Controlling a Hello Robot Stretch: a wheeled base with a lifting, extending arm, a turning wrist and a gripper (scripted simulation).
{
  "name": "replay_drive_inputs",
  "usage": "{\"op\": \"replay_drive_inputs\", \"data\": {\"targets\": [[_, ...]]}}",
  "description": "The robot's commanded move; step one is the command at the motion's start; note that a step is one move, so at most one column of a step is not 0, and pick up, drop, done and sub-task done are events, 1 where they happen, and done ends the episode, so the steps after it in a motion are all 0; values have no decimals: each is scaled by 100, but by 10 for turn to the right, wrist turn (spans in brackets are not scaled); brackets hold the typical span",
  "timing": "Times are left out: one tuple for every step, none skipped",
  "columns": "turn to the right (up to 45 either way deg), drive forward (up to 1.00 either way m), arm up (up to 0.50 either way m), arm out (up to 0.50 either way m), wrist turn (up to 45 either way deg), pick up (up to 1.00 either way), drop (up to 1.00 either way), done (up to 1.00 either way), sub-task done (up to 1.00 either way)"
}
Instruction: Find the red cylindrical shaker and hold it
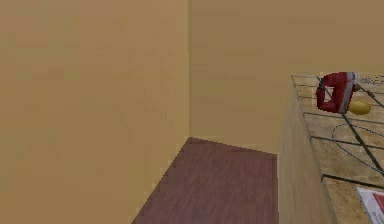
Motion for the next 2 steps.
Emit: {"op": "replay_drive_inputs", "data": {"targets": [[0,0,0,0,450,0,0,0,0],[0,0,0,0,450,0,0,0,0]]}}
